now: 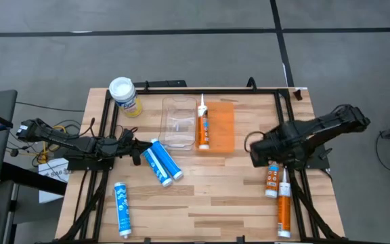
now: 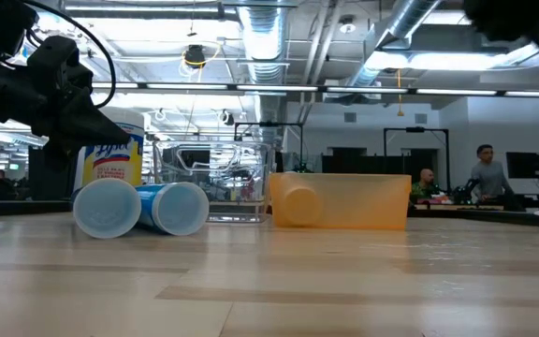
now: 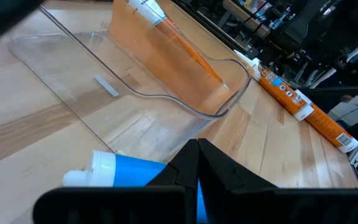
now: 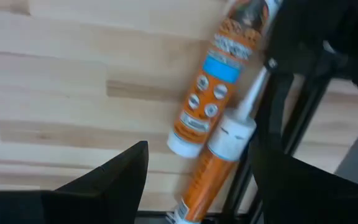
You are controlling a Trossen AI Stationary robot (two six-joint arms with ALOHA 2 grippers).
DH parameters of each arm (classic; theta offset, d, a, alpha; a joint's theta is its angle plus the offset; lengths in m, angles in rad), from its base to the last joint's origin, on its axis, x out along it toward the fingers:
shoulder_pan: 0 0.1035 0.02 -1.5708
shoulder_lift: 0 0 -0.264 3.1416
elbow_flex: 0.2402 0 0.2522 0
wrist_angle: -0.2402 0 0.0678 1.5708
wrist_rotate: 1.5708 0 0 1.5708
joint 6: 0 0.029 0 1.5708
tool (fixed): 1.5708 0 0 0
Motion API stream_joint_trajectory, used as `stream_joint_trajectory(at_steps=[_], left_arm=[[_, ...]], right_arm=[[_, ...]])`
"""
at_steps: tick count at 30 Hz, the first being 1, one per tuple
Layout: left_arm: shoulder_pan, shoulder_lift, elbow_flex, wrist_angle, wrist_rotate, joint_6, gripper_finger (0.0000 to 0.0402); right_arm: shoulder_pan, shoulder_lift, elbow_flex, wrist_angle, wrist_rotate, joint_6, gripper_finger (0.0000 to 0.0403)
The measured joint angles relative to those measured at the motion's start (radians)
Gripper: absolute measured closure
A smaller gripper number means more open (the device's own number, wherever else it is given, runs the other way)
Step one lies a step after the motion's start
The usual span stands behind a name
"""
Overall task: Pick & place silicon tubes, Sealant and Lysol wipes
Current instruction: Put the top orange sealant into the orange bin
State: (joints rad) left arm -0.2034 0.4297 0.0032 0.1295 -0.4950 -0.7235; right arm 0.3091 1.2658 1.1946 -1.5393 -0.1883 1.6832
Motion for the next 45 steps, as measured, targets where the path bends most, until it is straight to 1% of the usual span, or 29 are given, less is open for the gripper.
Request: stream_joint_trajectory(at_steps=[7,11,14,18,23,25,29,34,45], left_arm=[[0.000,0.000,0.000,0.000,0.001,0.000,0.0401],[0.000,0.000,0.000,0.000,0.001,0.000,0.0401],[0.000,0.000,0.000,0.000,0.001,0.000,0.0401],[0.000,0.000,0.000,0.000,0.002,0.000,0.0402],[0.000,0.000,0.000,0.000,0.005,0.000,0.0401],[0.000,0.000,0.000,0.000,0.008,0.000,0.0401],[0.000,0.000,0.000,0.000,0.024,-0.002,0.0401],[0.000,0.000,0.000,0.000,0.032,-0.006,0.0401],[0.000,0.000,0.000,0.000,0.032,-0.007,0.0401]], right_arm=[[0.169,0.022,0.000,0.015,-0.003,0.247,0.0133],[0.233,0.045,-0.003,0.017,0.005,0.350,0.0133],[0.258,0.065,-0.038,0.033,0.005,0.406,0.0132],[0.254,0.066,-0.117,0.118,0.010,0.421,0.0132],[0.216,0.066,-0.236,0.264,0.054,0.422,0.0132],[0.199,0.066,-0.285,0.308,0.057,0.422,0.0132],[0.179,0.066,-0.357,0.318,0.057,0.457,0.0132],[0.171,0.066,-0.399,0.325,0.057,0.465,0.0132],[0.164,0.066,-0.553,0.535,0.056,0.517,0.0132]])
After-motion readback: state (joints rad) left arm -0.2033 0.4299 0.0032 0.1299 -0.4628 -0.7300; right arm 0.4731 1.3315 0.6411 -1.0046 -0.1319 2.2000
